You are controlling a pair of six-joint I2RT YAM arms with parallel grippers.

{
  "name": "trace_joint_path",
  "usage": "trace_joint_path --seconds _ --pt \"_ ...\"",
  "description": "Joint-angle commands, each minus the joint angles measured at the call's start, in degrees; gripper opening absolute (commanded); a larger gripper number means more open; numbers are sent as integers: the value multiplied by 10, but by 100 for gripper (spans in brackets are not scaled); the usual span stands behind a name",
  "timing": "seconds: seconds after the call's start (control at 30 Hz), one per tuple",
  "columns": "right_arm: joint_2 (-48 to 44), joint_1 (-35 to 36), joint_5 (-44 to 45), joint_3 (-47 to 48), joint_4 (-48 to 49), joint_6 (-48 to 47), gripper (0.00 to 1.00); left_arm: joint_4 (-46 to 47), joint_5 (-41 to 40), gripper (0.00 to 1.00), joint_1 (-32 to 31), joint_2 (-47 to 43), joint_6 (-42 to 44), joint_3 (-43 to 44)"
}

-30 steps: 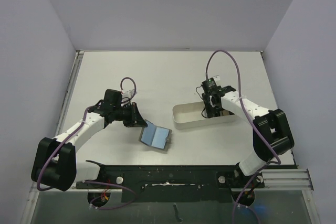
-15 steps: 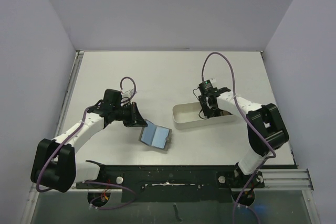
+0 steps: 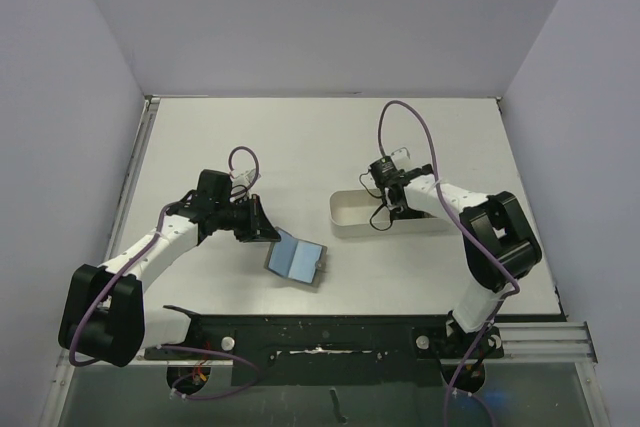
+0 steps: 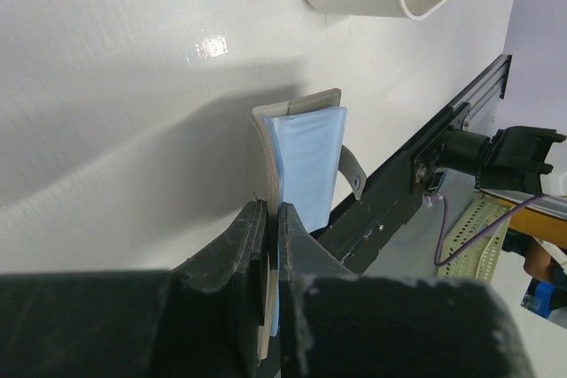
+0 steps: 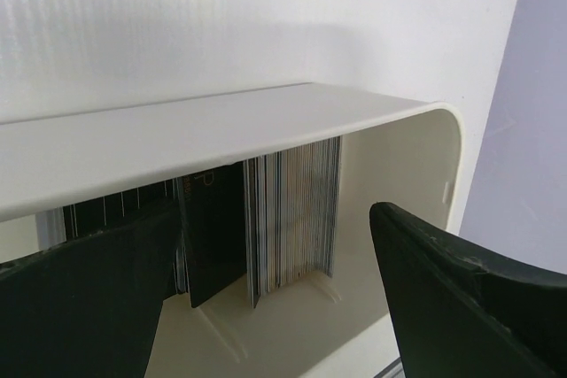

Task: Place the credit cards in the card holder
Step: Pick up the credit card from the storage box.

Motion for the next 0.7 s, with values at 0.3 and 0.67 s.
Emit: trace_joint_path --seconds 0.3,0.67 --pt "-56 -44 72 -19 -13 -25 86 21 13 0 4 -13 3 3" --pt "-90 -74 25 -66 29 -43 81 30 4 0 6 -14 -10 10"
